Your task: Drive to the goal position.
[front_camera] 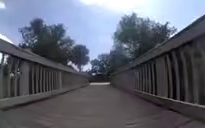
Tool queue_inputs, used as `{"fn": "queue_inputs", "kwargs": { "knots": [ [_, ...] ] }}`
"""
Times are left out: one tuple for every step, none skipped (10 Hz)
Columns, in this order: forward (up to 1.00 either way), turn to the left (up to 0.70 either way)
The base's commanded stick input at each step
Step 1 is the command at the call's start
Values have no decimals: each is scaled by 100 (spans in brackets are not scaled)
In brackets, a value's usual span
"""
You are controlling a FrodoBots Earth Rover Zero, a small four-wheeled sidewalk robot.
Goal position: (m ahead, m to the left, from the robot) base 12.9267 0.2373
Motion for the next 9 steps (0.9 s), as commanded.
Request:
{"fn": "queue_inputs", "kwargs": {
  "knots": [
    [85, 0],
    [85, 0],
    [85, 0],
    [85, 0],
    [85, 0],
    [85, 0],
    [85, 0],
    [85, 0],
    [85, 0]
  ]
}}
